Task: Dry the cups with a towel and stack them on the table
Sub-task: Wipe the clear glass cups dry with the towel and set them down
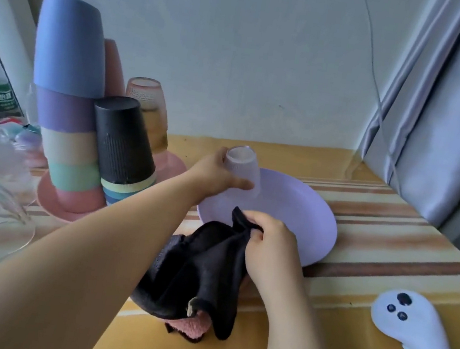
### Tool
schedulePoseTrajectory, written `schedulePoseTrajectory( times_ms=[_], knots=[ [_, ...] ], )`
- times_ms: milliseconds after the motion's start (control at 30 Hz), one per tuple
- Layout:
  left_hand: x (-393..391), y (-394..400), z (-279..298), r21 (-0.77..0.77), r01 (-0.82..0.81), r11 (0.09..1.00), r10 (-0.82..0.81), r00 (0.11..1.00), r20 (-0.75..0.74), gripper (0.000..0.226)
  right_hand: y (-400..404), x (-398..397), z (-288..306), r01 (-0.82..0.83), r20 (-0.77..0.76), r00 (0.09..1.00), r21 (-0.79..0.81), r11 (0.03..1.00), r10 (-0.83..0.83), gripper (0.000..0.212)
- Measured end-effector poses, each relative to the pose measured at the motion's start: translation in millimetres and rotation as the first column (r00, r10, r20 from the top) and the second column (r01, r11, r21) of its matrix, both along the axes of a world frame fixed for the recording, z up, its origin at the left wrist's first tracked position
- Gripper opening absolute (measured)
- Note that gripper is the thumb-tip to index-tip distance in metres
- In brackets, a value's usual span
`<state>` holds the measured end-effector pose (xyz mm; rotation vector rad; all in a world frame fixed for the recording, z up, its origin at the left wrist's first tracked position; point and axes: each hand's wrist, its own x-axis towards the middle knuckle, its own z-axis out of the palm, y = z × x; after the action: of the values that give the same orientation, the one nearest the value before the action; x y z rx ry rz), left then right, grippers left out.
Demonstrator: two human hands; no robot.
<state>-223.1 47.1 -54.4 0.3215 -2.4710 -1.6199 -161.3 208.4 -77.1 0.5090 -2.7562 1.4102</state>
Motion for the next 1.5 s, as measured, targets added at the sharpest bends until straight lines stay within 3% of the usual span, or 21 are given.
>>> schedulePoseTrajectory(
  times_ms=[67,167,233,300,367,433,500,633,700,800,1067,1133,1233,1367,1500],
  knots=[
    [8.8,-4.8,7.5,0.07,0.017,0.997,-0.015,0.999,-0.032,0.087,-0.6,0.4,-0.2,0.004,-0.005,1.0,-0.015,1.0,-0.004,0.043],
    [30.2,-9.0,13.7,0.151,-0.002,0.989,0.013,0.997,-0.072,0.069,-1.1,2.4,-1.0,0.003,-0.013,1.0,-0.034,0.999,-0.003,0.041],
    [50.8,-13.5,16.1,0.199,-0.005,0.98,0.026,0.994,-0.106,0.071,-3.2,3.6,-0.3,0.018,-0.022,1.0,-0.065,0.998,-0.019,0.04],
    [76.3,-20.0,18.6,0.212,-0.028,0.977,0.061,0.987,-0.152,0.075,-7.8,5.3,3.3,0.051,-0.03,0.998,-0.157,0.986,-0.057,0.037],
    [108.5,-27.1,21.3,0.152,-0.11,0.982,0.137,0.974,-0.179,0.064,-14.1,11.5,9.7,0.047,-0.06,0.996,-0.302,0.952,-0.068,0.031],
    [145.9,-29.5,21.9,0.077,-0.216,0.973,0.227,0.951,-0.208,0.051,-22.8,24.7,17.8,-0.042,-0.083,0.997,-0.453,0.89,0.005,0.025],
    [179.5,-29.7,17.6,0.118,-0.235,0.965,0.257,0.934,-0.247,0.044,-36.0,43.9,22.1,-0.183,-0.116,0.983,-0.547,0.817,0.142,0.024],
    [218.3,-25.1,1.5,0.307,-0.185,0.934,0.28,0.91,-0.304,0.04,-68.3,85.4,17.7,-0.508,-0.267,0.861,-0.445,0.738,0.432,0.043],
    [229.1,-22.2,-8.1,0.359,-0.151,0.921,0.276,0.904,-0.327,0.038,-80.6,98.4,10.7,-0.579,-0.26,0.814,-0.437,0.688,0.52,0.051],
    [236.9,-22.4,-15.6,0.356,-0.093,0.93,0.228,0.906,-0.357,0.028,-90.6,104.0,0.8,-0.572,-0.251,0.819,-0.406,0.712,0.515,0.066],
    [238.5,-28.6,-26.1,0.373,0.071,0.925,0.075,0.928,-0.364,0.045,-81.2,99.3,12.0,-0.334,0.054,0.899,-0.558,0.759,0.435,0.02],
    [239.1,-30.6,-23.2,0.395,0.074,0.916,0.085,0.925,-0.371,0.047,-80.0,97.8,10.6,-0.303,0.128,0.878,-0.595,0.744,0.46,0.031],
    [237.8,-37.7,-26.6,0.472,0.033,0.881,0.17,0.909,-0.38,0.057,-81.0,97.6,2.7,-0.324,0.198,0.835,-0.576,0.75,0.513,0.068],
    [236.0,-46.1,-27.4,0.653,-0.033,0.756,0.334,0.878,-0.342,0.05,-87.0,105.2,-4.2,-0.405,0.164,0.818,-0.516,0.755,0.551,0.069],
    [232.5,-43.5,-27.5,0.542,-0.169,0.823,0.413,0.835,-0.365,0.032,-87.2,107.4,-3.8,-0.419,0.112,0.814,-0.567,0.709,0.57,0.06]
  ],
)
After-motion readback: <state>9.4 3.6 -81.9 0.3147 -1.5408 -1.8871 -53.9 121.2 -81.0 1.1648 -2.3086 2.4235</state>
